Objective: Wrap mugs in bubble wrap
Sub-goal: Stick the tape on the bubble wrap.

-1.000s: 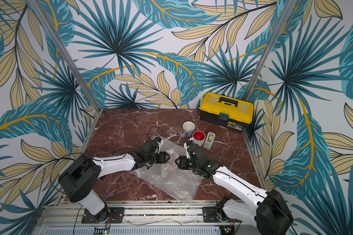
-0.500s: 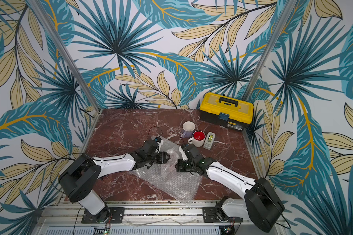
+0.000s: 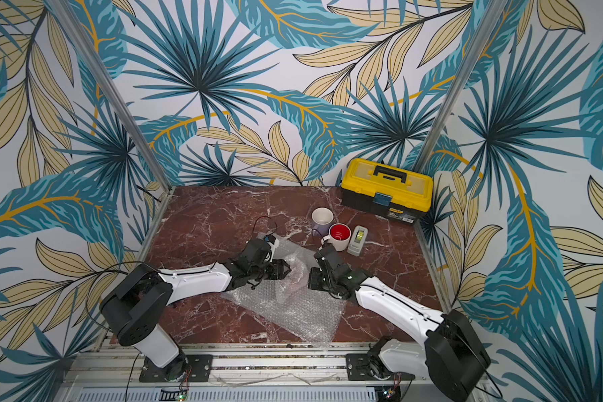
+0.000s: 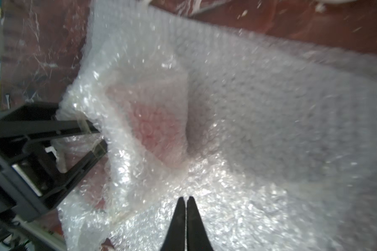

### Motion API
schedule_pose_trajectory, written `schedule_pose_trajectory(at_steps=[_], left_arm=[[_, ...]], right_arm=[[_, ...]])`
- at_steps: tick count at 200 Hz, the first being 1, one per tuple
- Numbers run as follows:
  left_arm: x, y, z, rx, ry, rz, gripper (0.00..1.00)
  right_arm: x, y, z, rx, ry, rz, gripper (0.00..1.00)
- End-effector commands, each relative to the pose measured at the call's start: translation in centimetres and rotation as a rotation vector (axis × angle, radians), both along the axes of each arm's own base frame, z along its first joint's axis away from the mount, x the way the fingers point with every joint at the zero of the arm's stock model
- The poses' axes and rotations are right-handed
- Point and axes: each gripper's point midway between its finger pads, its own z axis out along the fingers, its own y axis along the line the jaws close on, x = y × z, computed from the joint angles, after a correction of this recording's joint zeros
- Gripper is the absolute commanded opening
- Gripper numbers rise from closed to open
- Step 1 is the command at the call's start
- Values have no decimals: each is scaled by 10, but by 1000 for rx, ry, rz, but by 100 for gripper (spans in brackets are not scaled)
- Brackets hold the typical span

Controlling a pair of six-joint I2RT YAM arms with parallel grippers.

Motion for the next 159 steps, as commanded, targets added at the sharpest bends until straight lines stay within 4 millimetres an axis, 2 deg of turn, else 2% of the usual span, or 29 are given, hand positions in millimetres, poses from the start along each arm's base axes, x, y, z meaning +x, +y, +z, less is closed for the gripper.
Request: schedule_pose_trajectory(at_steps=[1,18,34,63,96,121,142,146,159], left_arm=[[-9,3,-15,50,50,-13,54],[-8,2,-14,46,50,-12,54],[-8,2,-13,46,49,-10,54],[-8,3,-13,47,50,-5,53],[-8,4,-14,53,53,-1,53],[-8,7,-12,64,51,14,53],[-7,12,-4,68,42,36,53],[-7,12,-2,65,39,40,53],[-7,16,7,66,32,57,53]], right_arm=[[7,6,19,37,-65,8,38],[10,36,31,174,-81,96,55],[14,48,29,213,-67,115,59],[17,47,11,190,-36,99,59],[11,48,-21,152,52,104,59],[9,30,-42,68,95,36,56],[11,23,-47,29,100,4,55],[5,19,-51,11,127,3,55],[6,21,-51,16,132,4,54]])
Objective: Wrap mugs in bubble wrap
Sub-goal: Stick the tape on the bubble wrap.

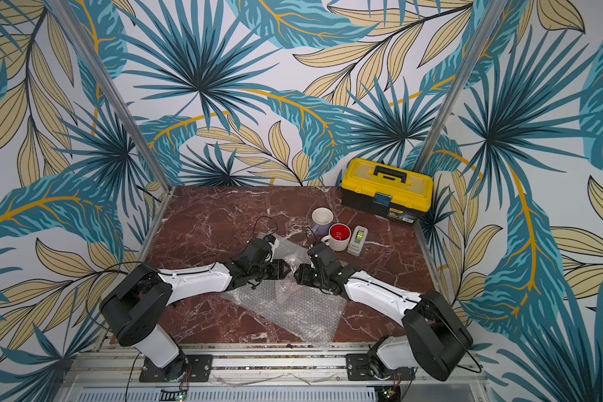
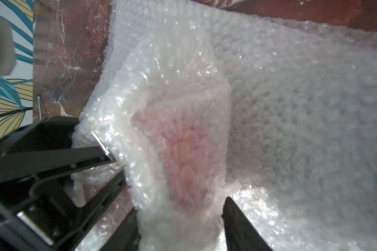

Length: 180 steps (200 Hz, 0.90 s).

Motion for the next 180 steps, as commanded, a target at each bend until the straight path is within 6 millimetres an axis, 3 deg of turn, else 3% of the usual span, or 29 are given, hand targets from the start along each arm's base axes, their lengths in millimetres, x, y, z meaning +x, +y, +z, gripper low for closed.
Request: schedule_pose_trajectory(at_steps=[1,62,102,129,180], left_arm=[[-7,14,6,53,20,33,53],[-15,26,34,47,-21,43,59],[-4,19,56,53,-106,-5,80],[8,11,51,91,-107,-24,82],[20,9,34,134,-87,-4,76]], right_arm=[[-11,-20,-25,-102,78,-44,54],[-7,-18,-22,-103,71,-46,55],[-5,-15,-23,-98,79,-42,55],[-5,-13,-23,-97,82,-35,55],[-5,-12,-24,-95,87,-29,54]])
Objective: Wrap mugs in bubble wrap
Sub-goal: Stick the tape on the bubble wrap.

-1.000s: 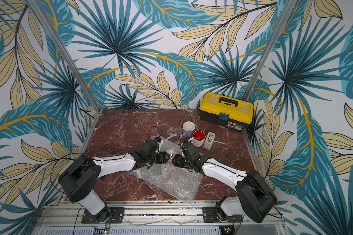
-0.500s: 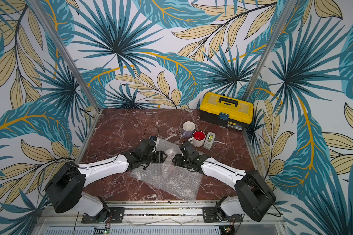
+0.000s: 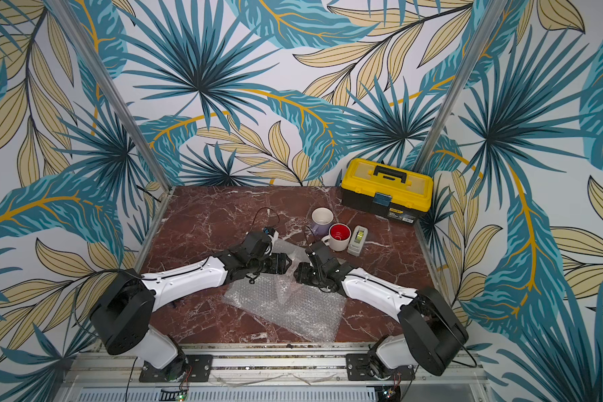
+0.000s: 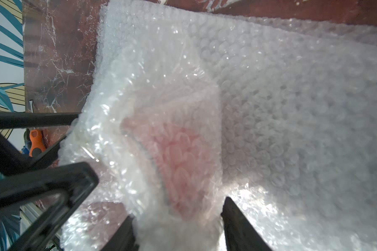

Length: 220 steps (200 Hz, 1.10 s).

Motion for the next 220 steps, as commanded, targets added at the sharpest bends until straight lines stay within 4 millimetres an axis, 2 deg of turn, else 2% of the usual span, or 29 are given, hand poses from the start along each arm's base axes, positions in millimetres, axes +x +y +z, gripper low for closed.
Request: schedule_pose_trajectory(at_steps=[1,18,48,90,120,135,154,157,167,172,199,220], left_arm=[[10,1,-1,34,-16,14,76],[13,8,-10,48,3,47,72],[16,15,-19,61,22,91,72],[24,22,-23,39,59,161,75],[22,19,-28,21,92,165,77],[17,17,-20,6,84,146,82],[12,19,6,-32,33,127,89],[11,19,10,-38,24,125,90],[7,21,22,-53,0,116,95],[4,22,29,-60,-12,109,100],[-16,17,42,-35,-51,51,100],[-45,13,28,102,-54,6,100]], right_arm=[[-10,-13,-21,-78,69,-14,54],[-10,-14,-21,-80,70,-15,54],[-11,-13,-22,-80,71,-11,54],[-13,-14,-24,-81,82,-9,54],[-13,-12,-21,-75,75,3,54],[-9,-7,-7,-48,41,20,54],[-5,-5,20,-6,-51,34,59],[0,-3,30,15,-94,31,60],[4,-7,45,23,-159,14,63],[5,-11,53,24,-188,1,65],[8,-45,80,-35,-317,-125,66],[4,-81,90,-146,-358,-230,66]])
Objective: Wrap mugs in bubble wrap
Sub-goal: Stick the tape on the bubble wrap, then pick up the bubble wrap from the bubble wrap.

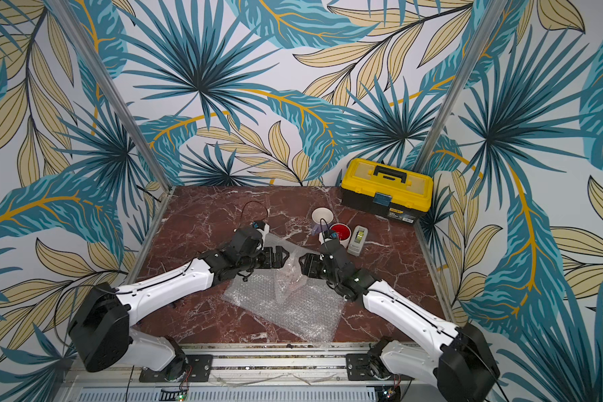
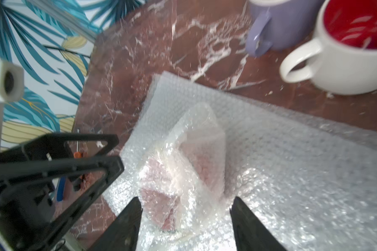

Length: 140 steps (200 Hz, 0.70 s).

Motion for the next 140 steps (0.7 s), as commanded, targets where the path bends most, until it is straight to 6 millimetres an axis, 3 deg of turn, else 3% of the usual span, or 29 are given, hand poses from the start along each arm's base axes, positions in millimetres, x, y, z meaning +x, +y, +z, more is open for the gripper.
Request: schedule_pose_trajectory(at_steps=[1,18,50,103,140], left_arm=[[-34,4,-28,183,16,-47,100],[-54,3,-40,275,13,-64,94],[-74,-2,-65,369,33,-73,89],[-76,-1,-87,411,78,-16,78],[-78,-1,-95,424,96,-10,61]], right_arm=[[-3,-49,-6,-164,-30,-163,66],[-6,-68,4,-212,-65,-221,65],[-10,-80,13,-238,-87,-233,65],[-9,-76,6,-228,-60,-214,65],[-7,-71,4,-218,-52,-199,64]])
